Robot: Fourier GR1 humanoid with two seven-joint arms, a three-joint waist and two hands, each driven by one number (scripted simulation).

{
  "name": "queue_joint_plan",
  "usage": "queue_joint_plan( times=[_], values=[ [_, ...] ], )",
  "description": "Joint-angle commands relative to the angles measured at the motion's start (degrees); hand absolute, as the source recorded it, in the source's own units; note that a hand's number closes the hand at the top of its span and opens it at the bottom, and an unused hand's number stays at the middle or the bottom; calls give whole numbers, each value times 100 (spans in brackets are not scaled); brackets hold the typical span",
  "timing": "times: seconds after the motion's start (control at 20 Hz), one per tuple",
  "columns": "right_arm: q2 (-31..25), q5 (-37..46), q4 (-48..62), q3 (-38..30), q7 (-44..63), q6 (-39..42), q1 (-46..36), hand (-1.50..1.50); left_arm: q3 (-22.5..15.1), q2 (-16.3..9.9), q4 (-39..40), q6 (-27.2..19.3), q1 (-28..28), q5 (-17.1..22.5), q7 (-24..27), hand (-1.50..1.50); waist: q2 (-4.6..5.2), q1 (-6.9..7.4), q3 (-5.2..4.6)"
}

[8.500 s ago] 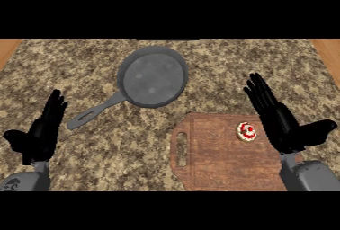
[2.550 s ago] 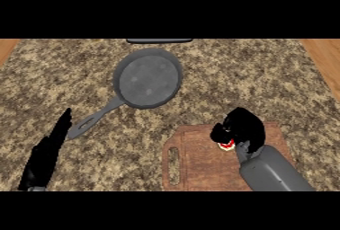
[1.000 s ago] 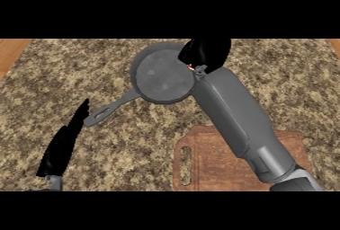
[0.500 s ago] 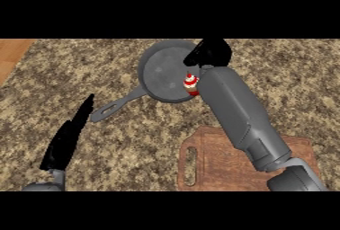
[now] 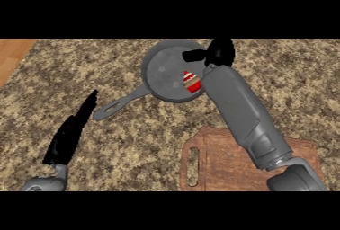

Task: Pick the cupcake from the cutting board and place it in the pan

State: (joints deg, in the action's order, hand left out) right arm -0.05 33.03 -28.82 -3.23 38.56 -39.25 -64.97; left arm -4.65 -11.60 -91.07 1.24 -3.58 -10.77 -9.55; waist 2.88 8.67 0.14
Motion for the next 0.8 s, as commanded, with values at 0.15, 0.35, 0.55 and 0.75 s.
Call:
queue_joint_plan(
  times=[0.15,0.35,0.55,0.75],
  values=[
    [4,-199,58,-312,-723,-1813,-178,-150,87,-51,64,-37,82,-34,16,0,-67,-170,-8],
    [4,-359,142,-616,-915,-2758,-45,-150,172,-57,-14,-27,288,69,122,0,-109,-246,-8],
    [3,-611,-8,-659,-1324,-3075,325,-150,334,-76,90,-117,420,75,136,0,-210,-557,-9],
    [3,-979,-616,-115,-1664,-3175,912,-150,442,-72,48,-234,647,22,215,0,-296,-727,-12]
  ],
)
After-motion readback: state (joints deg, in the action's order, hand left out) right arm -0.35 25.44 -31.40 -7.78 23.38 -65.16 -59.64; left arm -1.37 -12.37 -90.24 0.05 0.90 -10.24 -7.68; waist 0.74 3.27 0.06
